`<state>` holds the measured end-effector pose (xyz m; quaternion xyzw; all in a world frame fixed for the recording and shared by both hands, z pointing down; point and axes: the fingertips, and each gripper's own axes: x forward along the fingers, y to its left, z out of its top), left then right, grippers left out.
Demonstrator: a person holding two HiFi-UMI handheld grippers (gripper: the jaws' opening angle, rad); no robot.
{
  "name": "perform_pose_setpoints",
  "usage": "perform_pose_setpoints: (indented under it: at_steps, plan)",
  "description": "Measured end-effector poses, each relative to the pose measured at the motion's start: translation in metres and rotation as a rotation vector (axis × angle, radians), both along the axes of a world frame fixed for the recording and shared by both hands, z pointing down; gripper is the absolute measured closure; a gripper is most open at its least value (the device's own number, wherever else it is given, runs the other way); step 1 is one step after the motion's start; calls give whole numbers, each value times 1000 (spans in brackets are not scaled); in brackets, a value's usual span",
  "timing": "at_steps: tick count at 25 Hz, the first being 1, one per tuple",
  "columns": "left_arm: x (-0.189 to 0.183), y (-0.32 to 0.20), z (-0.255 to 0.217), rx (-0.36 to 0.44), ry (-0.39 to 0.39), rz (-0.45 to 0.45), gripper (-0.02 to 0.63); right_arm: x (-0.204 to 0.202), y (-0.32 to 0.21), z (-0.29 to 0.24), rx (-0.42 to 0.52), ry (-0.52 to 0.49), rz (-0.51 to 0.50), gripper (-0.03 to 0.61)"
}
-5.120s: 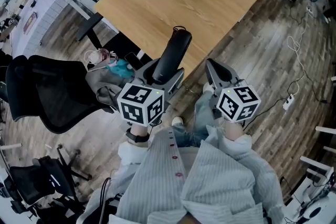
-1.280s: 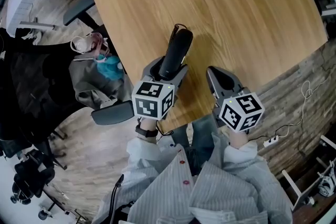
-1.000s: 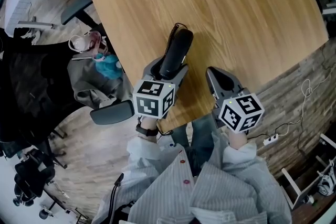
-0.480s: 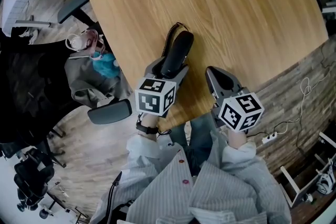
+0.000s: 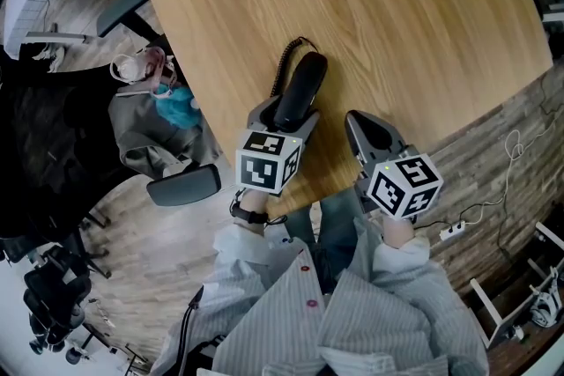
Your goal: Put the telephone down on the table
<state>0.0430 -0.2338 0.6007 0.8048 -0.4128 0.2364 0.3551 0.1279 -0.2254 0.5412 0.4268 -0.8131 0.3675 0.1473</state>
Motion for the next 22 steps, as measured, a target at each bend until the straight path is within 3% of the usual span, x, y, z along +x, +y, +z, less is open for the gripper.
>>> perform_pose_setpoints:
  at_steps: [22]
  plan:
    - [4,13,28,-12,-254,121,301,-4,-4,-1,-2,-5,1,544]
